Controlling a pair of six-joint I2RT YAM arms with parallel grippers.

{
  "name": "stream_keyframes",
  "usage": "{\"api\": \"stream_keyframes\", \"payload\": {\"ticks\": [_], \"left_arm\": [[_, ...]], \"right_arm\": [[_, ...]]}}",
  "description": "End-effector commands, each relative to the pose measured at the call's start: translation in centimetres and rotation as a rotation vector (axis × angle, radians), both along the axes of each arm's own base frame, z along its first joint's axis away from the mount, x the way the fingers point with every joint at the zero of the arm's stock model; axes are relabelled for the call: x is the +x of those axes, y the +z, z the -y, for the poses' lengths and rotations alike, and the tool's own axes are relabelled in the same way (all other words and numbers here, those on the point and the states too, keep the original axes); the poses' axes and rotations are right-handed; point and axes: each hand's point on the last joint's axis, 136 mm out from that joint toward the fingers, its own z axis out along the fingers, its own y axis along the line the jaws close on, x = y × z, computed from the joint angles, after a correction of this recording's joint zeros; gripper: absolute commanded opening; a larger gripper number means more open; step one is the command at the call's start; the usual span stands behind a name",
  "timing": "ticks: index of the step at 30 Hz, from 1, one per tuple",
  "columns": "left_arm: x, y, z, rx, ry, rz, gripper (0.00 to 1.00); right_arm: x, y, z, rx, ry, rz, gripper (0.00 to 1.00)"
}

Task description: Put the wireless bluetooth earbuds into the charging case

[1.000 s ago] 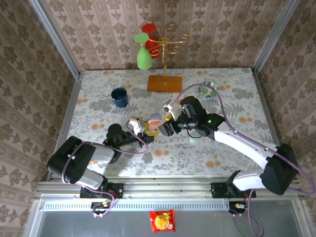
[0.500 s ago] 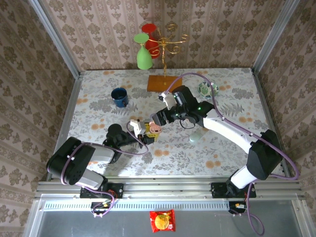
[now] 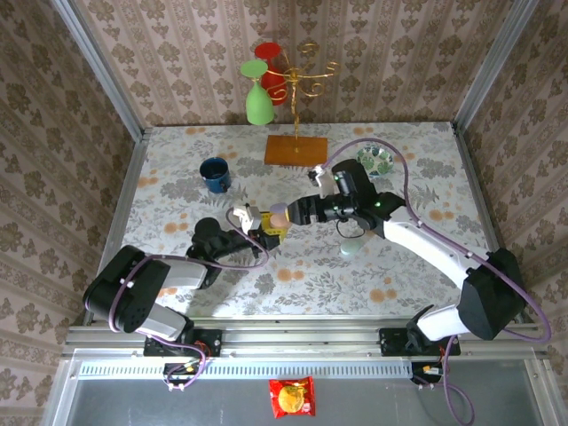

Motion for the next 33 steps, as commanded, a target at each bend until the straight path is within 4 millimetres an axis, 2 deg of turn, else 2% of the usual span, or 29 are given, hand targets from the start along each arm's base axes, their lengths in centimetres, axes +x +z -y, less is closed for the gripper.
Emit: {"api": "stream_keyframes", "payload": {"ticks": [1, 5, 10, 18, 25, 33], "left_arm": [[0.1, 3.2, 0.3, -0.07, 0.002, 0.046, 0.38], [0.1, 3.8, 0.6, -0.078, 0.007, 0.067, 0.38], [0.2, 4.2, 0.7, -0.083, 0.02, 0.086, 0.38], [0.1, 4.1, 0.6, -0.078, 0.028, 0.096, 0.39], [0.4, 2.8, 0.7, -0.048, 0.035, 0.099, 0.41], [0.8, 2.1, 0.8, -0.031, 0.045, 0.094, 0.54]], "right_arm": [[-1.6, 2.3, -1.8, 0.249, 0.043, -0.158, 0.79], [-2.0, 3.8, -3.2, 0.414, 0.099, -0.195, 0.76], [-1.8, 4.1, -3.9, 0.506, 0.122, -0.248, 0.71], [-1.5, 3.8, -3.6, 0.531, 0.107, -0.274, 0.39], [-0.6, 2.8, -3.3, 0.547, 0.046, -0.309, 0.2], [0.8, 1.5, -2.7, 0.574, -0.023, -0.355, 0.16]]}}
